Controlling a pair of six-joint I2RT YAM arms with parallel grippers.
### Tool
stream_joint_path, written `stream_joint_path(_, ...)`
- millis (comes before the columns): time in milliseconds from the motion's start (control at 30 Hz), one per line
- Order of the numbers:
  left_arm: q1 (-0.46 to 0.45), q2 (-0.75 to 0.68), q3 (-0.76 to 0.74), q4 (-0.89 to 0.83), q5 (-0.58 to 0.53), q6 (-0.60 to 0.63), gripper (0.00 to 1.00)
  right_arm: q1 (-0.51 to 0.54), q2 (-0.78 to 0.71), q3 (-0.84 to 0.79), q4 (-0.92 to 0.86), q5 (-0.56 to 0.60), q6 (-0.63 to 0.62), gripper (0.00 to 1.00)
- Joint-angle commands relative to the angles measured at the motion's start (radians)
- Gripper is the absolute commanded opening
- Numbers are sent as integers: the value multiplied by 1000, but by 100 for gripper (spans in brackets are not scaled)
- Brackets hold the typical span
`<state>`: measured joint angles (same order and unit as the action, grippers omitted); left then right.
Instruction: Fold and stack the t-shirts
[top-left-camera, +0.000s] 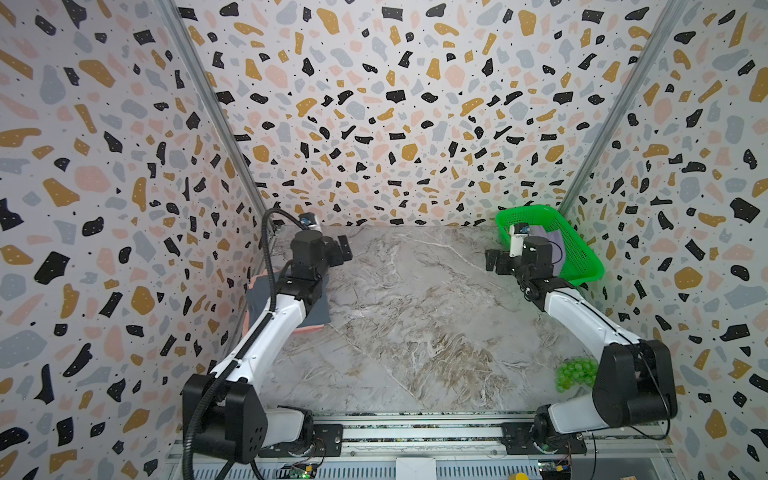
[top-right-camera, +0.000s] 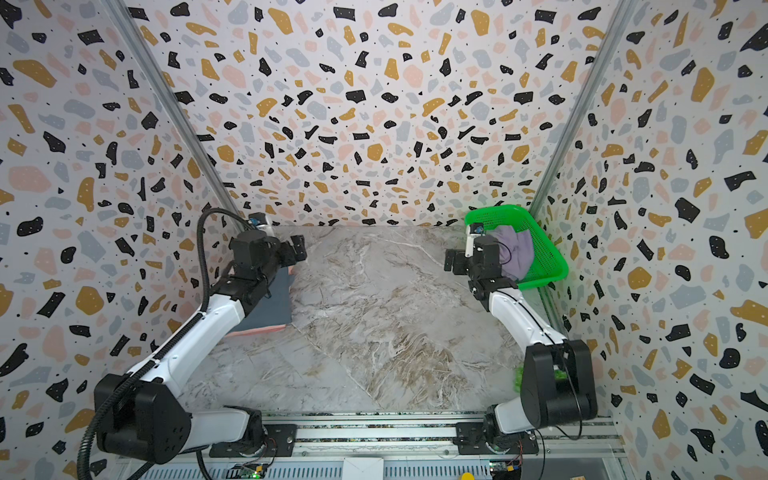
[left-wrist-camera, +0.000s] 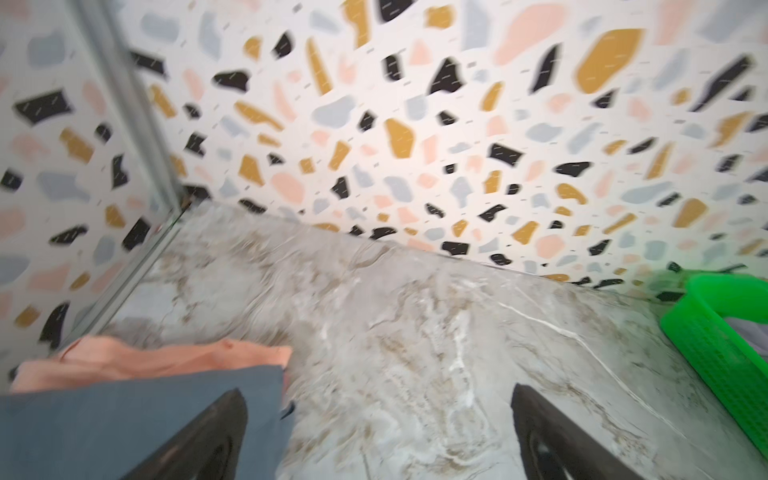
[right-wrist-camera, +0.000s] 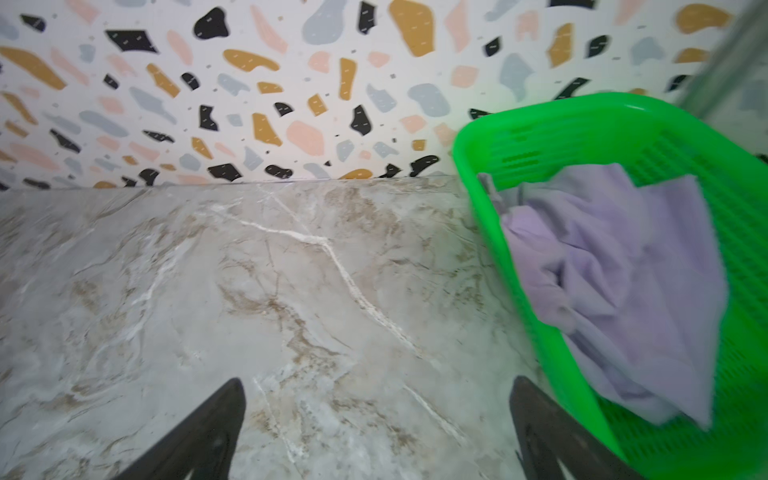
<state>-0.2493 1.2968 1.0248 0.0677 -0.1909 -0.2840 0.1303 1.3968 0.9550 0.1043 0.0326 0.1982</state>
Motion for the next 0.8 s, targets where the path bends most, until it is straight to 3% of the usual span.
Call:
stream_joint_path(0, -33, -34, -128, 257, -172, 91, 100, -39, -85, -90, 20, 122, 64, 99)
stream_joint_path(100, -34, -79, -255, 386, -253, 97, 100, -60, -137, -200, 31, 160, 86, 99)
stream_joint_path(267, -33, -144, -485, 594, -484, 244, 100, -66, -215, -406, 165, 269, 111, 99)
stream_joint_path(367, -32, -152, -565, 624, -495, 320, 100, -70, -254, -493, 273, 264, 70, 99)
stream_joint_path(533, -11, -135, -643, 627, -485, 272, 100, -71, -271, -580, 426, 273, 29, 99)
stream_joint_path(633, -4, -146, -753, 767, -533, 253, 100, -75, -249, -601, 486, 253, 3, 99)
stream_joint_path(767, 80, -84, -871, 990, -520, 220, 100, -86, -178, -637, 639, 176, -41, 99)
